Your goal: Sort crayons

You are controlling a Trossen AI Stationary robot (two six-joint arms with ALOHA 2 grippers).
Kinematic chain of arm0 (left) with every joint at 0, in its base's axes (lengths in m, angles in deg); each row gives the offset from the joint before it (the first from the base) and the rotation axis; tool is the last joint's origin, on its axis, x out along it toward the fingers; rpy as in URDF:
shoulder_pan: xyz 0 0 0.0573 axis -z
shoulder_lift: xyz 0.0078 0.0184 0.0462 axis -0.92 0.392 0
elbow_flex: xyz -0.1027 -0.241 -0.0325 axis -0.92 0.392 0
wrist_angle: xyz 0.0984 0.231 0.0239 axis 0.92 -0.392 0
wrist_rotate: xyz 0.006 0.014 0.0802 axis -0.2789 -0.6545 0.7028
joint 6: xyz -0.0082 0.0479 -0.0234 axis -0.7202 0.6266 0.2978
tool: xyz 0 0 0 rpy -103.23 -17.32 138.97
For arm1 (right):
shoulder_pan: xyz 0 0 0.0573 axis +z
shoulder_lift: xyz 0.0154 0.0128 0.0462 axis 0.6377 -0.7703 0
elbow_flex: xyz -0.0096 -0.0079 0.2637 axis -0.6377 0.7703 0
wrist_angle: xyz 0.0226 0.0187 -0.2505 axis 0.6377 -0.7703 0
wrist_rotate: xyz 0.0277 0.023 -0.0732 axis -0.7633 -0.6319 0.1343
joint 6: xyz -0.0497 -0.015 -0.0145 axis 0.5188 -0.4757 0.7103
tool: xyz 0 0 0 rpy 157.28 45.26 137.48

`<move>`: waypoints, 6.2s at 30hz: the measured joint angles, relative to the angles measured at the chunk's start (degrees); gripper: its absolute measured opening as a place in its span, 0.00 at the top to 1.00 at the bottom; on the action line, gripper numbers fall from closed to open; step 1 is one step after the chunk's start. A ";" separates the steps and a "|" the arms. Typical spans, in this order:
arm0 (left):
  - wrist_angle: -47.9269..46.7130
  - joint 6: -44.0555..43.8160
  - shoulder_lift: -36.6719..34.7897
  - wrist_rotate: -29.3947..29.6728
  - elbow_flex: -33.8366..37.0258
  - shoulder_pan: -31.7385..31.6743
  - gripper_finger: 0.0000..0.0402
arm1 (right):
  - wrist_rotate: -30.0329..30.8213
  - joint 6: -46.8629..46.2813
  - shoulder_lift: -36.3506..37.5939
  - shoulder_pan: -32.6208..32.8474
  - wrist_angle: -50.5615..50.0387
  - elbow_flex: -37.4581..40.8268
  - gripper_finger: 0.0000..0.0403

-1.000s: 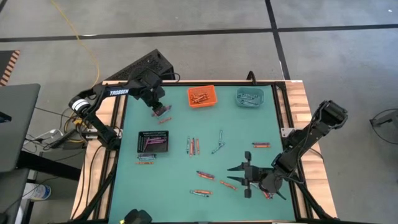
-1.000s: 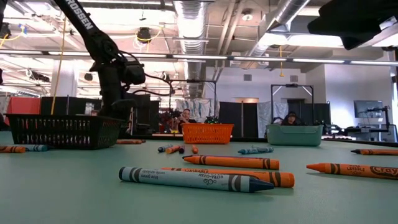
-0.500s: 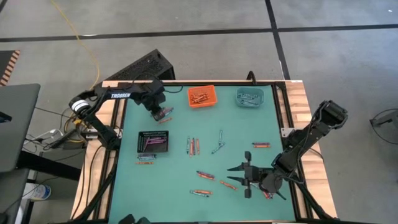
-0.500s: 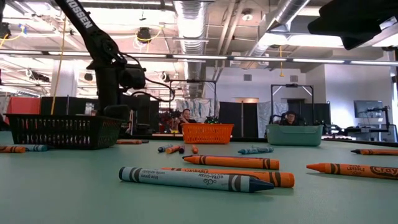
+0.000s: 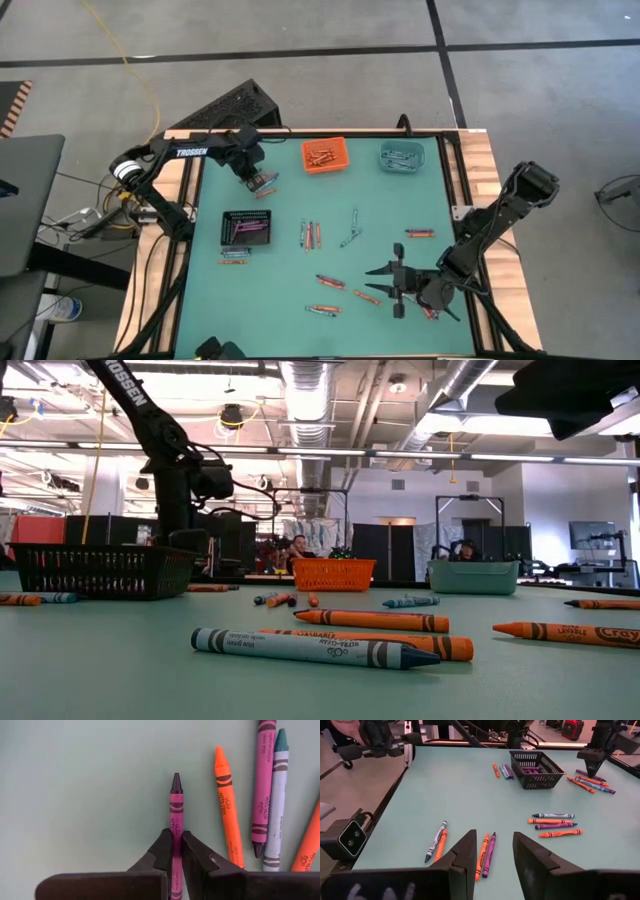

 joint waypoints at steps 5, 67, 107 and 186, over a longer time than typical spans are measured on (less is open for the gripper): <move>-0.64 -0.80 -0.25 -2.07 -1.27 -0.43 0.97 | 0.00 0.00 0.02 0.00 0.00 0.00 0.68; -31.97 -28.58 -6.43 9.87 -7.89 57.88 0.96 | -3.09 0.63 0.02 -3.76 0.13 -0.02 0.68; 7.36 -52.17 9.18 5.18 -22.62 53.20 0.69 | -4.41 0.55 0.02 -5.20 0.17 -0.02 0.68; -19.60 -23.47 -7.75 32.52 -26.21 52.35 0.98 | 4.04 9.62 0.24 4.77 -0.44 -3.67 0.68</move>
